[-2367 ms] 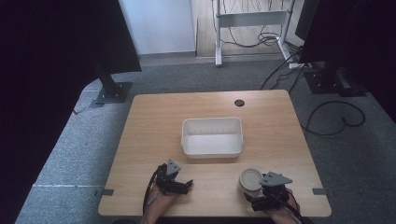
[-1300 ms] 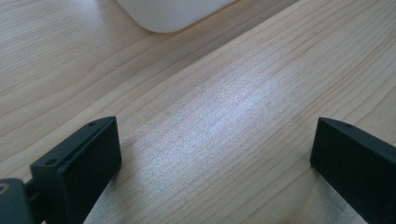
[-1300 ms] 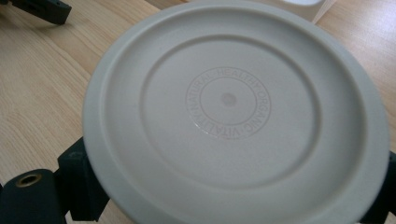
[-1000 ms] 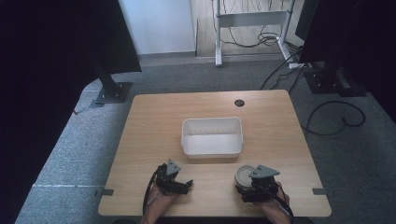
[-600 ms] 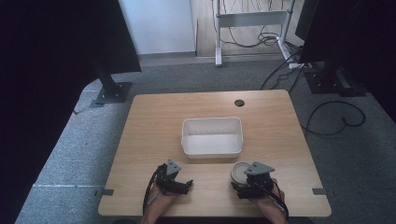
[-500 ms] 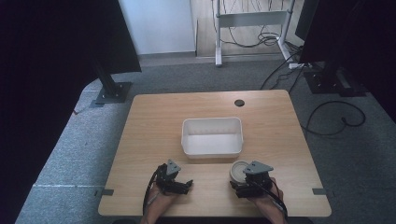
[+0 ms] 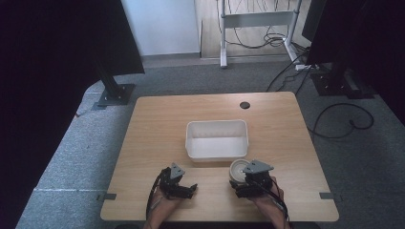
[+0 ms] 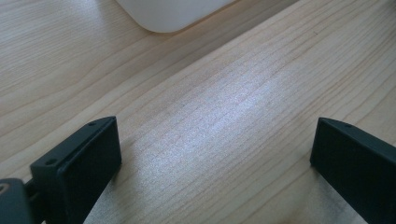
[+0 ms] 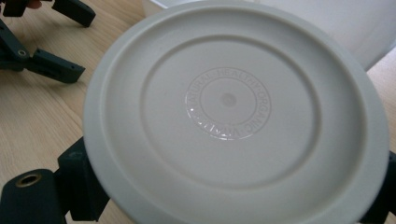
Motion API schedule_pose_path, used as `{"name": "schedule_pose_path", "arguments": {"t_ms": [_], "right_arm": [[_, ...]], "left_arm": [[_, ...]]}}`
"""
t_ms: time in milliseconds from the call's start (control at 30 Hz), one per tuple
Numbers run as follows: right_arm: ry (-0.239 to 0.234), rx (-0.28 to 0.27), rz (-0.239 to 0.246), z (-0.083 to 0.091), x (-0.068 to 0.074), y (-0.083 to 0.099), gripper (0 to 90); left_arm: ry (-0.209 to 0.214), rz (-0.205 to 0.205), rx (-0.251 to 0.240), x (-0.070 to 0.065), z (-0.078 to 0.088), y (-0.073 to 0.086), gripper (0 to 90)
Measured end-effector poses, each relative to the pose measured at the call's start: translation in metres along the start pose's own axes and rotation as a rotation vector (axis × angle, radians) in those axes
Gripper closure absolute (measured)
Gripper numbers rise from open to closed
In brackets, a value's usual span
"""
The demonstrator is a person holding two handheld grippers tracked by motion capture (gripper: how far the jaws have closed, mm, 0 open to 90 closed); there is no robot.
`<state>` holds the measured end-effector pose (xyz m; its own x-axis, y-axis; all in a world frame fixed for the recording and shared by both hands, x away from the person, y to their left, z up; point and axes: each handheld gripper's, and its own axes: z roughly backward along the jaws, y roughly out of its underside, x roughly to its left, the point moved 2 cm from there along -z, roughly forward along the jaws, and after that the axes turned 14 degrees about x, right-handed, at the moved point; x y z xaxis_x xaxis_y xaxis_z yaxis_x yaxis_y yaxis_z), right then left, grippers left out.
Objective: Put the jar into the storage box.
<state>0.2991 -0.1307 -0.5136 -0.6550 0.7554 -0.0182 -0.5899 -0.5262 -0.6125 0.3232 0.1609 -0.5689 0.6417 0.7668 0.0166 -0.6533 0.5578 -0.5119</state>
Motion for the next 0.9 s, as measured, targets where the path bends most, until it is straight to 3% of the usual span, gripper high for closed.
{"name": "schedule_pose_path", "arguments": {"t_ms": [900], "right_arm": [[-0.039, -0.035, 0.016, -0.014, 0.004, -0.038, 9.5]], "left_arm": [[-0.001, -0.001, 0.000, 0.000, 0.000, 0.000, 1.5]]}}
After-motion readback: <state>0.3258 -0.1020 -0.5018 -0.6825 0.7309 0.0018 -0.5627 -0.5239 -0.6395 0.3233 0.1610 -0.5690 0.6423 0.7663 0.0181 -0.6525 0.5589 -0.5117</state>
